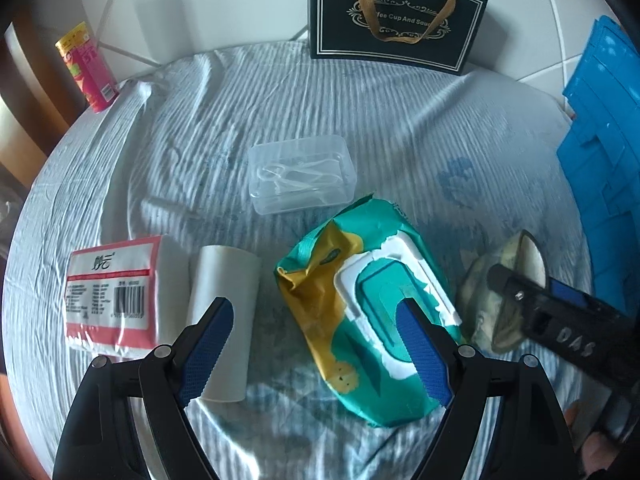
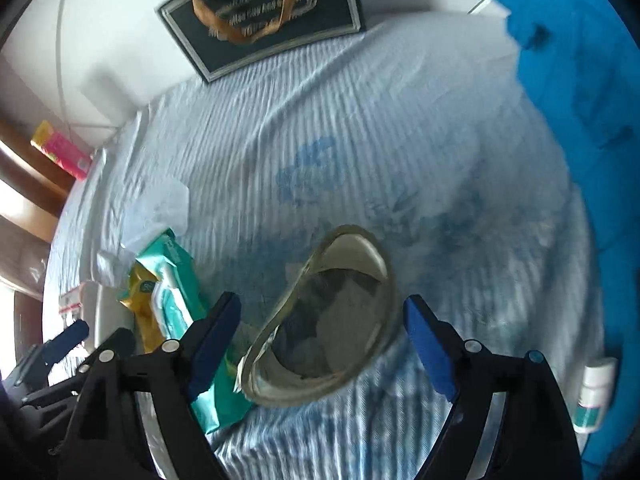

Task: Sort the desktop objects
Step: 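Grasp the teal wipes pack with the left gripper while the right grasps the shoe insole, then lift the teal wipes pack with the left gripper while the right regrasps the insole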

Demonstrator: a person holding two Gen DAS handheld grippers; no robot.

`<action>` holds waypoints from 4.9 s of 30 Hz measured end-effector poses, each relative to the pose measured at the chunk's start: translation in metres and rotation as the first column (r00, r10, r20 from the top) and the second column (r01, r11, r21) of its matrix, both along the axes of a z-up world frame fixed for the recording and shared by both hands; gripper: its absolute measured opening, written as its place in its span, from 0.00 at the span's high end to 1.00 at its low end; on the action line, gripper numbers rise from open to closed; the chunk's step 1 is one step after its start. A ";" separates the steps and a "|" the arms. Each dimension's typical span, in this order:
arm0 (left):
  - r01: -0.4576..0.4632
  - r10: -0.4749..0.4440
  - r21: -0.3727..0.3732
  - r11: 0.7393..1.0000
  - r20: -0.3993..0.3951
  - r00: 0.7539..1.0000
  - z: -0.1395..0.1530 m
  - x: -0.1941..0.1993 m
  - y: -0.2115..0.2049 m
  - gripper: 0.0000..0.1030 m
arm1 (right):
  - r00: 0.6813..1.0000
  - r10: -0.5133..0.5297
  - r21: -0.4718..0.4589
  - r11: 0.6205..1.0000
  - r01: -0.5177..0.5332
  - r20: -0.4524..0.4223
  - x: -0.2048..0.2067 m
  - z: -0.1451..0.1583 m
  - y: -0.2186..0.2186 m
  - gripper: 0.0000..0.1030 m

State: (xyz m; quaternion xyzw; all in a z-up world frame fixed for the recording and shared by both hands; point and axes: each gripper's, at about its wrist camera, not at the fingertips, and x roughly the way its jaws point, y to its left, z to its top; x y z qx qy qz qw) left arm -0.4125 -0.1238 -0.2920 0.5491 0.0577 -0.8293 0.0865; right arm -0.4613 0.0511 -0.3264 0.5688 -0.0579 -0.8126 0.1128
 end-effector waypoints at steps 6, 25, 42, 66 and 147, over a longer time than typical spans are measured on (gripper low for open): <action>-0.001 0.001 0.034 0.999 0.016 1.000 -0.005 -0.011 0.009 0.19 | 0.994 0.110 0.095 0.990 -0.109 -0.006 0.005 -0.008 -0.003 0.23; -0.001 0.000 0.012 1.000 0.106 0.994 -0.060 -0.030 0.045 0.02 | 0.997 0.082 0.069 0.994 -0.083 0.010 0.032 -0.007 0.043 0.13; 0.119 -0.119 -0.032 0.992 0.020 0.993 -0.039 0.018 0.047 0.51 | 0.997 0.071 0.128 0.989 -0.067 -0.023 0.038 -0.015 0.031 0.17; 0.178 -0.175 -0.085 0.980 0.043 0.984 -0.058 0.037 0.050 0.12 | 0.998 0.048 0.125 0.991 -0.044 -0.027 0.106 -0.007 0.035 0.18; 0.166 -0.167 -0.034 0.986 -0.062 0.984 0.001 0.095 -0.004 0.59 | 0.956 0.216 0.091 0.975 -0.202 -0.200 0.093 0.058 -0.023 0.09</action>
